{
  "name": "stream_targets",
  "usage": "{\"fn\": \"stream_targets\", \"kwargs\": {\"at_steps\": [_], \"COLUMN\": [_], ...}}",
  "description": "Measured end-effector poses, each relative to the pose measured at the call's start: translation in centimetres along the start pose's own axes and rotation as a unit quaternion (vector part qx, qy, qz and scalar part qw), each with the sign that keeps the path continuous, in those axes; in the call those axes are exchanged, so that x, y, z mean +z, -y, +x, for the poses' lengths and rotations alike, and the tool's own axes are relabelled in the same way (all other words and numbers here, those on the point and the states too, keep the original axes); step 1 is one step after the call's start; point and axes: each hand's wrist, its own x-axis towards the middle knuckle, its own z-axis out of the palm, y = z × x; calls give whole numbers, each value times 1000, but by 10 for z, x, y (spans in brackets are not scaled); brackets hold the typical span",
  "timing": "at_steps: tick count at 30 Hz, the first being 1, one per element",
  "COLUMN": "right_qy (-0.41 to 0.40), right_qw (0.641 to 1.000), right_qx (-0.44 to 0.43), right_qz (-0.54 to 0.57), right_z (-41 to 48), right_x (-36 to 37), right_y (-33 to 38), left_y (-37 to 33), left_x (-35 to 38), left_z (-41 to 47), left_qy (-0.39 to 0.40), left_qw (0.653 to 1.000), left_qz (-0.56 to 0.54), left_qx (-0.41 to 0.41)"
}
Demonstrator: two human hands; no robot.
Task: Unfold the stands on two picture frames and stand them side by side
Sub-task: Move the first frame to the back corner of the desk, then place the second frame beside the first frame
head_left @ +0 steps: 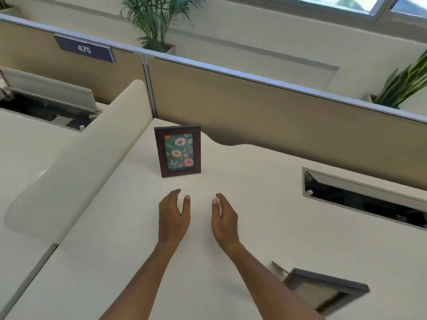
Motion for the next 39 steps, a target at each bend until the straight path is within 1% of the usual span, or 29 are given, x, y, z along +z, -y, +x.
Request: {"fn": "stream_targets", "kwargs": {"at_steps": [3,6,8,9,12,14,16,18,22,25,27,32,36,39], "right_qy": [25,24,43,37,44,50,29,-8,-109,-154,-156,-115,-97,-94], "right_qw": [998,994,991,990,993,995,998,999,993,986,986,992,992,990], "right_qx": [-27,-42,-56,-60,-53,-47,-32,-11,16,20,30,56,73,82], "right_qz": [-45,-94,-113,-119,-97,-69,-47,-41,-48,-56,-47,5,26,65], "right_z": [-58,-123,-152,-170,-217,-245,-265,-276,-272,-256,-242,-211,-203,-201], "right_x": [-20,-56,-69,-84,-122,-147,-170,-192,-230,-256,-269,-281,-276,-272], "right_y": [-21,-55,-71,-82,-107,-124,-137,-149,-171,-181,-182,-177,-177,-175], "left_y": [3,-3,-1,-6,-16,-22,-25,-28,-30,-30,-29,-34,-38,-40], "left_x": [7,26,33,40,55,62,68,72,80,82,83,86,89,90], "left_z": [-48,-106,-127,-142,-176,-196,-212,-225,-244,-253,-257,-263,-265,-269], "left_qy": [98,180,214,233,272,282,290,295,303,300,299,301,307,287], "left_qw": [985,949,934,927,915,911,909,905,892,897,899,909,922,939], "left_qz": [100,175,197,199,194,192,192,199,222,225,223,207,175,140], "left_qx": [104,192,206,217,227,231,229,235,252,235,228,199,157,126]}}
